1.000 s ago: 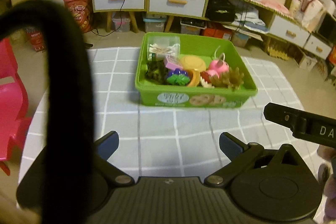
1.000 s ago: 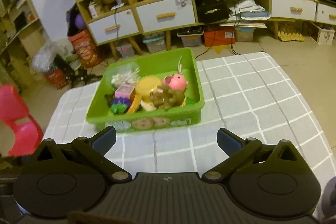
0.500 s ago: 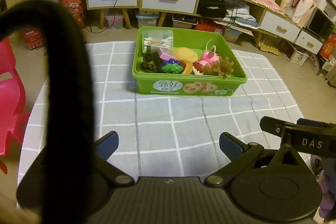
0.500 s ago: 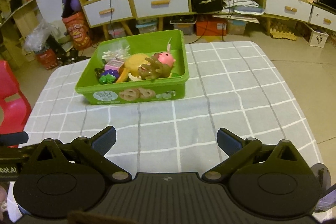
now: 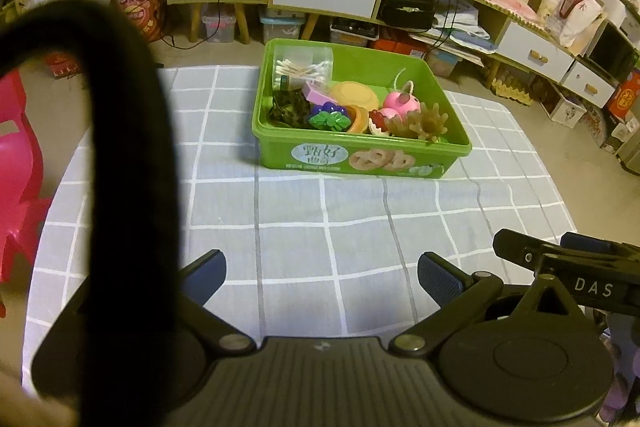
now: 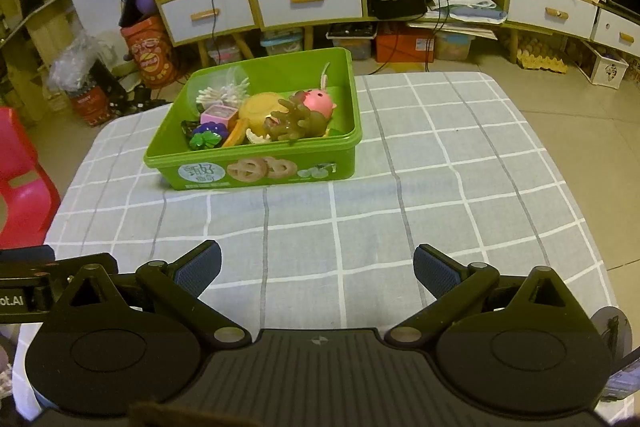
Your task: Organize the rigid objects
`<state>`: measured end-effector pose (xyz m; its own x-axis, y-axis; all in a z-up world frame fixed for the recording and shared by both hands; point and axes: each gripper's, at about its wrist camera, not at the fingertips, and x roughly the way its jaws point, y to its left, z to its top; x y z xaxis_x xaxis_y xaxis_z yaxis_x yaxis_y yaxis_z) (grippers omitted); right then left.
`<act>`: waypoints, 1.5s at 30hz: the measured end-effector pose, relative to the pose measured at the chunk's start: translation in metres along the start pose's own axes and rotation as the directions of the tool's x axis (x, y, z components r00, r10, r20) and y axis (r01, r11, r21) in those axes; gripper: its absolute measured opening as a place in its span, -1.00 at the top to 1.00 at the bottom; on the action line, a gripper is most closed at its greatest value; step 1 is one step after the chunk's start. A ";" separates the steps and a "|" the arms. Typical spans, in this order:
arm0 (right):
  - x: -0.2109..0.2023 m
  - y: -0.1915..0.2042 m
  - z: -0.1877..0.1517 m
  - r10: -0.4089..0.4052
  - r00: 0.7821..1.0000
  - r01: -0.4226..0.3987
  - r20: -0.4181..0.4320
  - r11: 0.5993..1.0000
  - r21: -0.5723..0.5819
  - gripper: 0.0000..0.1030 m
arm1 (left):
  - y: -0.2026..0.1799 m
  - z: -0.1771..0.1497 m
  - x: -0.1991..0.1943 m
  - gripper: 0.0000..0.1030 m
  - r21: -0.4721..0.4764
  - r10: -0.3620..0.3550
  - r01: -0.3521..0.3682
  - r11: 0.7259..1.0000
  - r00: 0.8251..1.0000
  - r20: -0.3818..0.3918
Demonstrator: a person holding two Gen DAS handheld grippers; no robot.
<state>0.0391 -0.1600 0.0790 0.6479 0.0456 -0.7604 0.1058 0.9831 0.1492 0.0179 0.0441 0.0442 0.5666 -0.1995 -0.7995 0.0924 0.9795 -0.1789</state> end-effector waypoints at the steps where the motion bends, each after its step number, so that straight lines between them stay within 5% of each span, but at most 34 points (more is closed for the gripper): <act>1: 0.000 -0.001 0.000 0.002 1.000 -0.002 0.000 1.000 0.000 -0.96 | 0.000 0.000 0.000 -0.53 -0.001 -0.002 0.002 1.000 1.000 -0.003; 45: -0.004 -0.022 -0.005 0.000 1.000 0.000 -0.022 1.000 -0.003 -0.96 | -0.014 -0.001 0.011 -0.53 0.017 -0.001 0.002 1.000 1.000 -0.030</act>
<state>0.0304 -0.1808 0.0758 0.6309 0.0494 -0.7743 0.1034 0.9837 0.1470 0.0224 0.0281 0.0372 0.5417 -0.2014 -0.8161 0.1074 0.9795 -0.1705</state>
